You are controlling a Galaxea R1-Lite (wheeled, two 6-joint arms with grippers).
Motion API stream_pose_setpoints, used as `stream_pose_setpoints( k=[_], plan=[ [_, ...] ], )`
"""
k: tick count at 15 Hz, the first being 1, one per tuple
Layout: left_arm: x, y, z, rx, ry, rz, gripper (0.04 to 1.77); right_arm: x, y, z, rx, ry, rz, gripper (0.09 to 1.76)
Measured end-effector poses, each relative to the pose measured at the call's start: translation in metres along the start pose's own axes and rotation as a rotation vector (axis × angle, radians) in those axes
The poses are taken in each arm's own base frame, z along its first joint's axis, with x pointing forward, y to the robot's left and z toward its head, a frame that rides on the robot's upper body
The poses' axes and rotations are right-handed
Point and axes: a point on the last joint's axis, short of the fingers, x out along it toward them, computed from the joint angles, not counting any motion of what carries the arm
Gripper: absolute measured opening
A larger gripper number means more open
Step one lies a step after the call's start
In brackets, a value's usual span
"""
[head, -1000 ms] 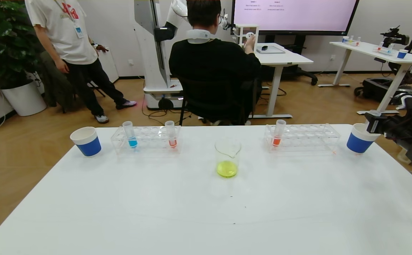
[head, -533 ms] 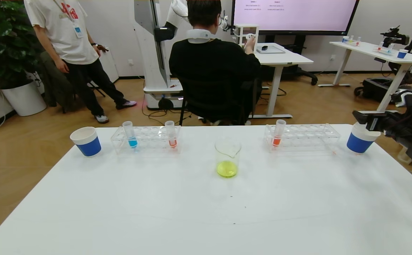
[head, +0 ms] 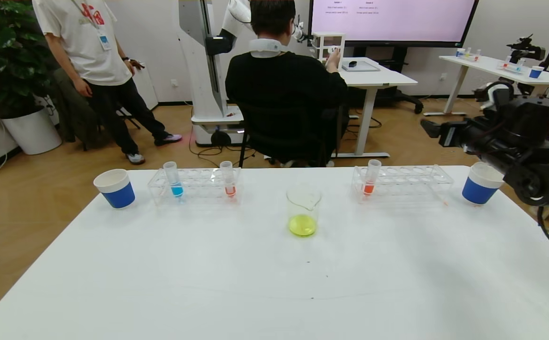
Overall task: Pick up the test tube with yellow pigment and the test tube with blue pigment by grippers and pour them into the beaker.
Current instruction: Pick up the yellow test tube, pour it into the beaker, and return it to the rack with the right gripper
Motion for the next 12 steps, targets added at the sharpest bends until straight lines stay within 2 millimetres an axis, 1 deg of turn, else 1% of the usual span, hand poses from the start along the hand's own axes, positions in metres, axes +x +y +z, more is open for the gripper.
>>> stream_pose_setpoints(
  k=[1,2,3,4,6,8,9,12],
  plan=[
    [0.0,0.0,0.0,0.0,0.0,0.0,1.75,-0.004,0.027,0.01,0.006,-0.017,0.008,1.74],
    [0.0,0.0,0.0,0.0,0.0,0.0,1.75,-0.01,0.047,0.021,0.01,-0.033,0.028,1.74],
    [0.0,0.0,0.0,0.0,0.0,0.0,1.75,-0.019,0.061,0.033,0.012,-0.053,0.047,1.74],
    [0.0,0.0,0.0,0.0,0.0,0.0,1.75,-0.031,0.069,0.044,0.01,-0.075,0.062,1.74],
    [0.0,0.0,0.0,0.0,0.0,0.0,1.75,-0.059,0.074,0.067,-0.002,-0.12,0.081,1.74],
    [0.0,0.0,0.0,0.0,0.0,0.0,1.75,-0.094,0.071,0.088,-0.016,-0.172,0.083,1.74],
    [0.0,0.0,0.0,0.0,0.0,0.0,1.75,-0.115,0.067,0.099,-0.018,-0.202,0.079,1.74],
    [0.0,0.0,0.0,0.0,0.0,0.0,1.75,-0.189,0.055,0.131,-0.028,-0.327,0.061,1.74]
  ],
)
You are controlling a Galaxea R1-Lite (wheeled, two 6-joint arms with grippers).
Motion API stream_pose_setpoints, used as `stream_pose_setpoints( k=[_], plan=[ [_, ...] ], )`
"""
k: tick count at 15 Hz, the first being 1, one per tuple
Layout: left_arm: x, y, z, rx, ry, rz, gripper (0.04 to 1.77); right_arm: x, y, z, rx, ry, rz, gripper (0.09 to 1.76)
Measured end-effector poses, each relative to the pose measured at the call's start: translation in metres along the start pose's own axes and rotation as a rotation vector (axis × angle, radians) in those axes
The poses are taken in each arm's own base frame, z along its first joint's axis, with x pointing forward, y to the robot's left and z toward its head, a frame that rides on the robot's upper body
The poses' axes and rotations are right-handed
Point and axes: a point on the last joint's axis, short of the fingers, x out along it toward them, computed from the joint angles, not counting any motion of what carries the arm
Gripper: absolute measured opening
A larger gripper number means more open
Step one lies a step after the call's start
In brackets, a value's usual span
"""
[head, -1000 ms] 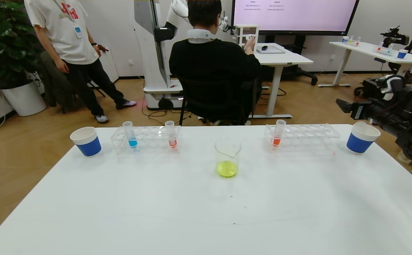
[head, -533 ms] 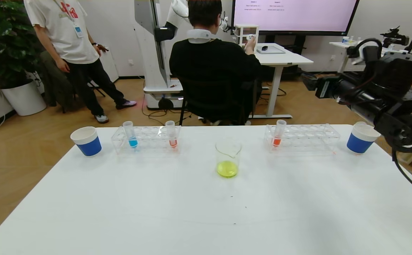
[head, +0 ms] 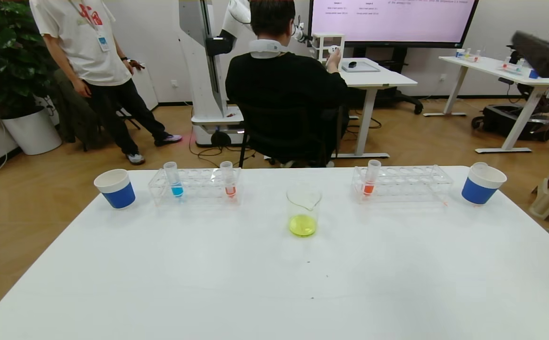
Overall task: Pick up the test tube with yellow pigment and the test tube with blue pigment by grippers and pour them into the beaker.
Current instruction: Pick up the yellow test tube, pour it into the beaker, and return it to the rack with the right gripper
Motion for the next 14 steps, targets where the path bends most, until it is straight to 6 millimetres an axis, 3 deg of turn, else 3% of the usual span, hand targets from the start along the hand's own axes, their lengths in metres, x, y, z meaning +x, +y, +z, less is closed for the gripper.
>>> stream_pose_setpoints(
  k=[3,6,10,14],
  plan=[
    [0.0,0.0,0.0,0.0,0.0,0.0,1.75,-0.072,-0.007,0.038,-0.056,-0.13,-0.017,1.74],
    [0.0,0.0,0.0,0.0,0.0,0.0,1.75,-0.145,-0.01,0.052,-0.111,-0.236,-0.045,1.74],
    [0.0,0.0,0.0,0.0,0.0,0.0,1.75,-0.216,-0.013,0.052,-0.158,-0.258,-0.095,1.74],
    [0.0,0.0,0.0,0.0,0.0,0.0,1.75,-0.276,-0.011,0.035,-0.177,-0.242,-0.108,1.74]
  ],
)
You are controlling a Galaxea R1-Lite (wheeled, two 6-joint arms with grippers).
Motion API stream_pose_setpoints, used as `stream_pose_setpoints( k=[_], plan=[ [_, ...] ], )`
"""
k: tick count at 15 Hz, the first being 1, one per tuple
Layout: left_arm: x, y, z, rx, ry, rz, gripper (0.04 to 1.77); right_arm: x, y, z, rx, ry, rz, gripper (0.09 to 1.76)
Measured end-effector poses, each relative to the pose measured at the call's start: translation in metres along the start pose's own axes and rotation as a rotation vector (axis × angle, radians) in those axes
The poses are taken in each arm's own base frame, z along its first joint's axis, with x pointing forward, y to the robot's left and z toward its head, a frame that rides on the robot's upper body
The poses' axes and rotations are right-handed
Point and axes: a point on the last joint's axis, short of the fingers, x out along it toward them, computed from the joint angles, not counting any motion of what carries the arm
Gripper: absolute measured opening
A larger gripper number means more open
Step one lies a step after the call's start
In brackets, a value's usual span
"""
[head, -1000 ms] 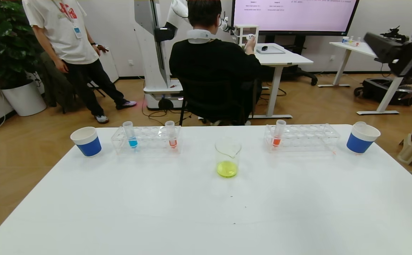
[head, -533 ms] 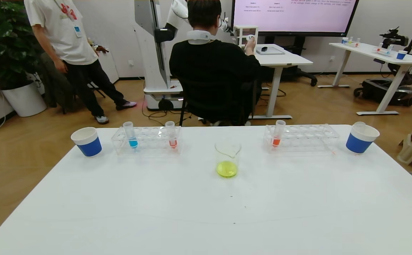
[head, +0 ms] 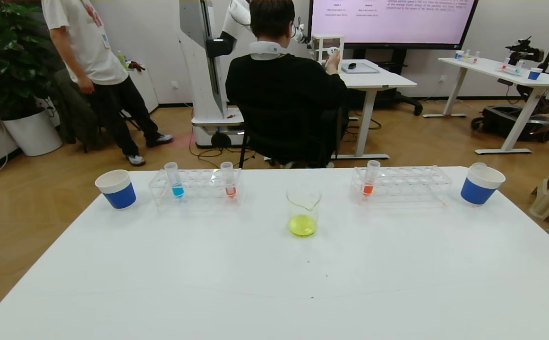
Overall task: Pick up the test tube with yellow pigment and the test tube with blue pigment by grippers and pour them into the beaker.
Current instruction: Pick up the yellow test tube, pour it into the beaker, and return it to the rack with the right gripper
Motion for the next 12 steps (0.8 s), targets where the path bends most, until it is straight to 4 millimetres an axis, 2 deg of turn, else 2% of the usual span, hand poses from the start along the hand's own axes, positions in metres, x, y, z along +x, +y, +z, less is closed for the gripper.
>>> stream_pose_setpoints(
  k=[2,3,8,10,12],
  plan=[
    [0.0,0.0,0.0,0.0,0.0,0.0,1.75,-0.032,0.002,-0.018,-0.015,0.034,0.001,1.74],
    [0.0,0.0,0.0,0.0,0.0,0.001,1.75,-0.041,0.004,-0.029,-0.018,0.035,-0.004,1.74],
    [0.0,0.0,0.0,0.0,0.0,0.0,1.75,-0.06,0.02,-0.107,-0.02,0.21,0.077,1.74],
    [0.0,0.0,0.0,0.001,0.0,0.0,1.75,-0.07,0.026,-0.14,0.009,0.414,0.134,1.74],
    [0.0,0.0,0.0,0.0,0.0,0.0,1.75,-0.079,0.029,-0.158,0.044,0.581,0.153,1.74]
  ],
)
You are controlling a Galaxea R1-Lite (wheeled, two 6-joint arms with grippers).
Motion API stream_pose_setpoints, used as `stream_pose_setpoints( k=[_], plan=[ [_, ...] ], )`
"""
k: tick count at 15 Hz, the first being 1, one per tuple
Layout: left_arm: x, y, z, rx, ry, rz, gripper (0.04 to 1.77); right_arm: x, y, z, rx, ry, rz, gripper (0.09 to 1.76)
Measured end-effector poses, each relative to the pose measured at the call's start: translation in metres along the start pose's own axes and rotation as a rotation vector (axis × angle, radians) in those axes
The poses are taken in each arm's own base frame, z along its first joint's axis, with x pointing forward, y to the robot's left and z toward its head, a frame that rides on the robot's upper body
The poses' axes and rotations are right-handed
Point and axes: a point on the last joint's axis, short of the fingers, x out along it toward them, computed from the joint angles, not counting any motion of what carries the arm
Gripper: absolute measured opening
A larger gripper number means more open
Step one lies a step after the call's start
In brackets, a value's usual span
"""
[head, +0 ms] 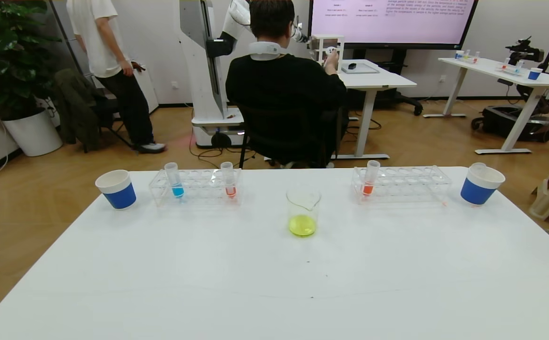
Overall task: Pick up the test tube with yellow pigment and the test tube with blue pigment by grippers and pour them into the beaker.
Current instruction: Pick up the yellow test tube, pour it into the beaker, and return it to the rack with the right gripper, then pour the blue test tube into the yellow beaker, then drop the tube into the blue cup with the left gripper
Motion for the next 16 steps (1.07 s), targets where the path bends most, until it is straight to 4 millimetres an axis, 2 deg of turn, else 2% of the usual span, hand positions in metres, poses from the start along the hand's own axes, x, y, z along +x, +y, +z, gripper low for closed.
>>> stream_pose_setpoints(
  k=[8,13,16],
  plan=[
    [0.0,0.0,0.0,0.002,0.0,0.0,1.75,0.0,0.0,-0.002,0.096,0.013,-0.013,1.74],
    [0.0,0.0,0.0,-0.013,-0.002,0.009,1.75,0.0,0.0,-0.002,0.097,0.014,-0.013,1.74],
    [-0.005,-0.001,0.019,-0.008,-0.068,-0.057,1.75,0.0,0.0,-0.002,0.098,0.013,-0.013,1.74]
  ],
)
